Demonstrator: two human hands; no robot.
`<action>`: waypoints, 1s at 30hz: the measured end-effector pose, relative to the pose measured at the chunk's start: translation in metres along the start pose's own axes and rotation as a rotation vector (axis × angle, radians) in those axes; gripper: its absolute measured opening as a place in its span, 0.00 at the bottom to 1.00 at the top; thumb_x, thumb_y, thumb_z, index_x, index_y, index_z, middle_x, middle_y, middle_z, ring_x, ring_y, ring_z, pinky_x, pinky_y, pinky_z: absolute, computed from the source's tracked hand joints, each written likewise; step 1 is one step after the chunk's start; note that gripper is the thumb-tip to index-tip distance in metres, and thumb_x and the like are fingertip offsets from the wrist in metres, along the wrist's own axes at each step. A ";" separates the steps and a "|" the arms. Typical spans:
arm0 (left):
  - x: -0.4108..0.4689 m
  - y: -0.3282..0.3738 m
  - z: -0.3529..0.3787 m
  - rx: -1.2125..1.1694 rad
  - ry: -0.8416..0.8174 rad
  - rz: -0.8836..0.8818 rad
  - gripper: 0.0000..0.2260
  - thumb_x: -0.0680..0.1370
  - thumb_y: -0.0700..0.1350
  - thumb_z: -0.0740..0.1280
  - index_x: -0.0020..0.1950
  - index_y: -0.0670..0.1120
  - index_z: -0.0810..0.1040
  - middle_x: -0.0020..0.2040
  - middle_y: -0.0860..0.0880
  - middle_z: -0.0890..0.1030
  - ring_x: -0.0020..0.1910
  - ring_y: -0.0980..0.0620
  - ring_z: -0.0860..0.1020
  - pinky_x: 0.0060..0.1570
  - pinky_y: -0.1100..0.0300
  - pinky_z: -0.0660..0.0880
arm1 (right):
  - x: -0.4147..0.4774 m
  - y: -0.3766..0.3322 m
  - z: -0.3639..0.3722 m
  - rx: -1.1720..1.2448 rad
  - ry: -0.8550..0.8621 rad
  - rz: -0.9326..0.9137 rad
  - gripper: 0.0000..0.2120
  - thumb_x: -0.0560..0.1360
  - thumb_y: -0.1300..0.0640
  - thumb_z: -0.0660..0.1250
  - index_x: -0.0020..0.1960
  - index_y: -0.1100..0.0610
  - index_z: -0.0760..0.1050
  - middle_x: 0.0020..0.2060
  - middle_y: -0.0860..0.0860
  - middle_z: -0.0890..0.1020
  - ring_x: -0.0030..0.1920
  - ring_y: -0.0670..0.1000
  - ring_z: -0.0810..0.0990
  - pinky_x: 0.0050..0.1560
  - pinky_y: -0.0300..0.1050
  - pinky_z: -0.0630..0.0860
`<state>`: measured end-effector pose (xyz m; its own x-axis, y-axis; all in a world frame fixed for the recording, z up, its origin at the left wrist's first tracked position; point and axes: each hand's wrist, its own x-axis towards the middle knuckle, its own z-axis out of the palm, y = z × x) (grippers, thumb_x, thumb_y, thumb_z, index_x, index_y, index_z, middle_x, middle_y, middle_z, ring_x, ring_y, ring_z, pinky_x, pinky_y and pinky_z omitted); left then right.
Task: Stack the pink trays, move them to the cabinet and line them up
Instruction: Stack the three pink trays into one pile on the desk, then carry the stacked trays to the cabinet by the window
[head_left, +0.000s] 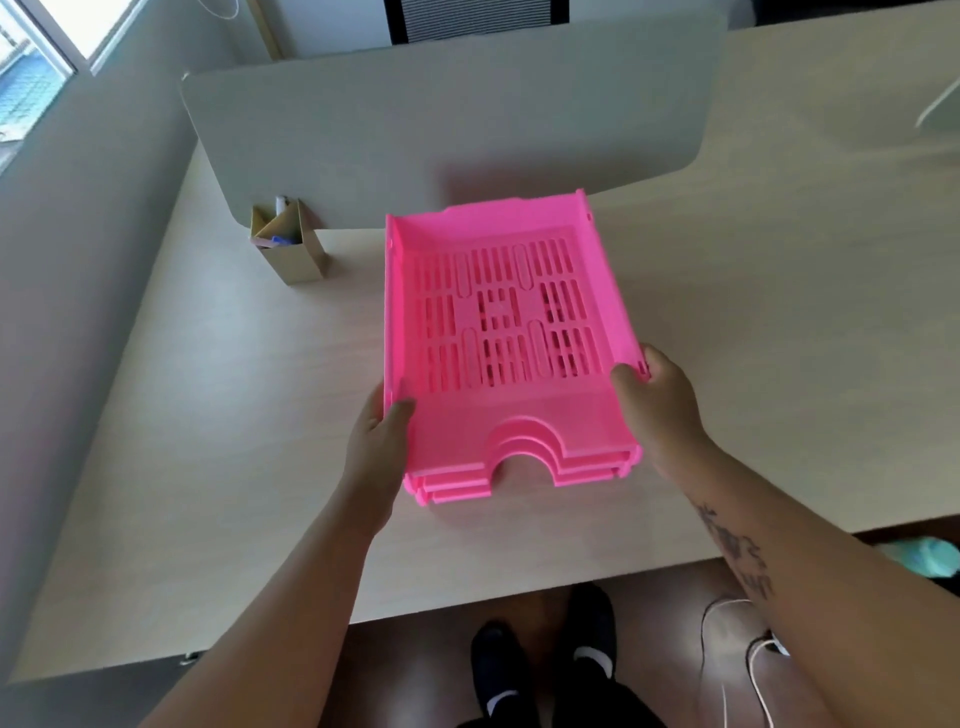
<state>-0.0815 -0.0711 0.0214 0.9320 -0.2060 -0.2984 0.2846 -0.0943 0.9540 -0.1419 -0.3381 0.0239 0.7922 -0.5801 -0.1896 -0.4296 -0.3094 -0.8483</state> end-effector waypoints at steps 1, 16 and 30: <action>-0.001 -0.003 -0.001 -0.016 -0.017 0.014 0.14 0.79 0.49 0.61 0.63 0.53 0.77 0.51 0.49 0.86 0.47 0.49 0.85 0.38 0.58 0.81 | -0.001 -0.001 0.000 0.014 0.007 -0.002 0.12 0.78 0.58 0.58 0.58 0.55 0.76 0.35 0.48 0.76 0.30 0.48 0.73 0.23 0.37 0.68; -0.020 -0.063 0.002 -0.070 0.082 -0.063 0.14 0.79 0.53 0.65 0.63 0.53 0.74 0.50 0.50 0.85 0.46 0.59 0.83 0.37 0.71 0.77 | -0.037 0.050 0.011 0.314 -0.010 0.187 0.12 0.78 0.50 0.66 0.58 0.54 0.76 0.41 0.51 0.82 0.34 0.42 0.83 0.29 0.33 0.77; -0.010 -0.014 0.020 -0.214 0.198 -0.211 0.18 0.78 0.53 0.60 0.66 0.47 0.73 0.55 0.41 0.83 0.52 0.40 0.81 0.51 0.46 0.78 | -0.021 0.021 0.004 0.496 -0.184 0.267 0.16 0.75 0.43 0.67 0.58 0.50 0.77 0.47 0.55 0.85 0.54 0.61 0.84 0.60 0.62 0.77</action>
<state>-0.0996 -0.0875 0.0109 0.8672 -0.0086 -0.4979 0.4963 0.0962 0.8628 -0.1653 -0.3293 0.0078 0.7659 -0.4355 -0.4730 -0.4055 0.2438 -0.8810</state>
